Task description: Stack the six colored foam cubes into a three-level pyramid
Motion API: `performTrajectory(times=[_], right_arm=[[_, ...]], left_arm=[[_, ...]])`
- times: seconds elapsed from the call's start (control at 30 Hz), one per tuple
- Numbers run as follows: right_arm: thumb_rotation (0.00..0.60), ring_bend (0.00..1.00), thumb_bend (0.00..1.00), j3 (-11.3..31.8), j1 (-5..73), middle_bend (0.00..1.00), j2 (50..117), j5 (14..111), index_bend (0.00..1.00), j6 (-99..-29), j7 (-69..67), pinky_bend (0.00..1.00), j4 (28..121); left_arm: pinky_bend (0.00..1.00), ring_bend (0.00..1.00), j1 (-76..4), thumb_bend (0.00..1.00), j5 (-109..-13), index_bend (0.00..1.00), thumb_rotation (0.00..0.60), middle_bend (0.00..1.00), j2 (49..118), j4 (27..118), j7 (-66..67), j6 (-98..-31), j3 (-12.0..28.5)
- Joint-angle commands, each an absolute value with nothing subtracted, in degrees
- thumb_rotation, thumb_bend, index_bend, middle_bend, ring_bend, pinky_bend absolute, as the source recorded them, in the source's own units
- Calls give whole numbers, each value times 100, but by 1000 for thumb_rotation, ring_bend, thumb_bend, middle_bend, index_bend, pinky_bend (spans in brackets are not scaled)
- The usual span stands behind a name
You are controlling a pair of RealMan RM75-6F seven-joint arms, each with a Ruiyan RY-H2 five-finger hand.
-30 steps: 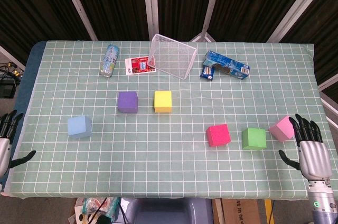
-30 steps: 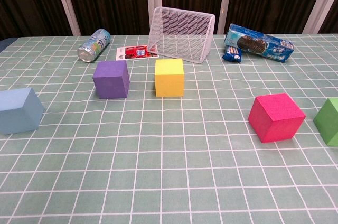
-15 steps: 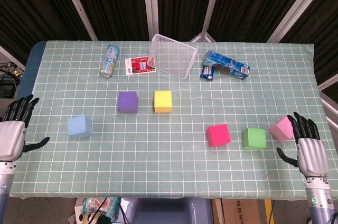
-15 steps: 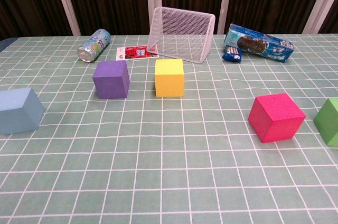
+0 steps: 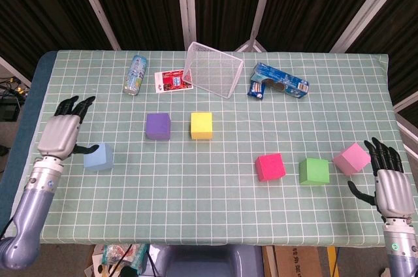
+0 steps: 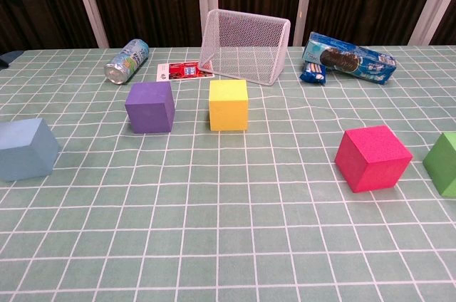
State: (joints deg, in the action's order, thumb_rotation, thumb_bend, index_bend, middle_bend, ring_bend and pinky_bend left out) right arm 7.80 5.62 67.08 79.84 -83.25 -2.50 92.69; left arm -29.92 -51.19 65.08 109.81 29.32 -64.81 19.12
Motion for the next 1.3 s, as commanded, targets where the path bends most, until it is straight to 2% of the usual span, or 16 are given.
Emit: performTrajectory(times=[0.03,0.3,0.5,1.3], right_arm=[[600,0,263,789,555,0,6682,7948,0,-8303,-303,0,9261],[600,0,263,811,527,0,6612,7852,0,-8266,-441,0,9257],[600,0,264,835,522,0,6581,7771,0,-8223,-512,0,9264],[600,0,263,840,543,0,6553,7710,0,-8112,-633,0,9325]], left_arm=[[38,0,-3693,31,-4290,0,600,187,6959,10640,3620,-6211,2138],[38,0,-4593,32,-3050,0,600,204,7598,9911,4389,-6057,2164],[38,0,-5096,38,-2480,0,600,194,8036,9428,4787,-5984,2036],[38,0,-6049,84,-1677,0,600,259,9107,7836,5058,-5461,1842]])
